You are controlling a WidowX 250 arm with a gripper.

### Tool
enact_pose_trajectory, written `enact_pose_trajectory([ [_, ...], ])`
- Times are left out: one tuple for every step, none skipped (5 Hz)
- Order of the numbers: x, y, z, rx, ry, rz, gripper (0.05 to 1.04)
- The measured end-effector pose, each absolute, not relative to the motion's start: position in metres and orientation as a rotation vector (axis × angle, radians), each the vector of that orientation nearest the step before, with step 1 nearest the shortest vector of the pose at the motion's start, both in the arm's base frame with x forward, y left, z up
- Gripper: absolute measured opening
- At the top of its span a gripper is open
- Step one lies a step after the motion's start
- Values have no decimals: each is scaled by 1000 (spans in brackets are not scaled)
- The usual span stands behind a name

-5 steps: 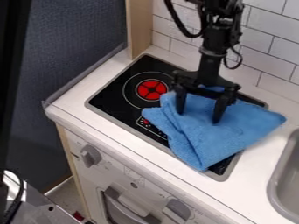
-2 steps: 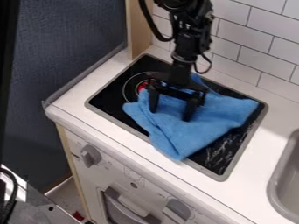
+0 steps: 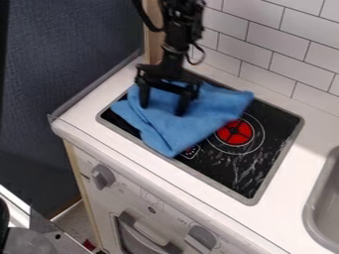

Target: Move the cloth to the left of the stove

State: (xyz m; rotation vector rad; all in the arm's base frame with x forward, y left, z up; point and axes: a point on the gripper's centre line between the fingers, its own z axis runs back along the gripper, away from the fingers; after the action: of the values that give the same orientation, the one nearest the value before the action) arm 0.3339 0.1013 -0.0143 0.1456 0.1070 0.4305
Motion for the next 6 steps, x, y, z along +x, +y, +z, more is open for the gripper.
enact_pose_trajectory([
  [334,123,-12,157,124,450,1000],
  [330,124,-14,127,118,470,1000],
  [333,116,10,70,92,485,1000],
  [335,108,23,10,92,507,1000],
  [345,110,42,-109,94,582,1000],
  [347,106,45,-279,133,682,1000],
])
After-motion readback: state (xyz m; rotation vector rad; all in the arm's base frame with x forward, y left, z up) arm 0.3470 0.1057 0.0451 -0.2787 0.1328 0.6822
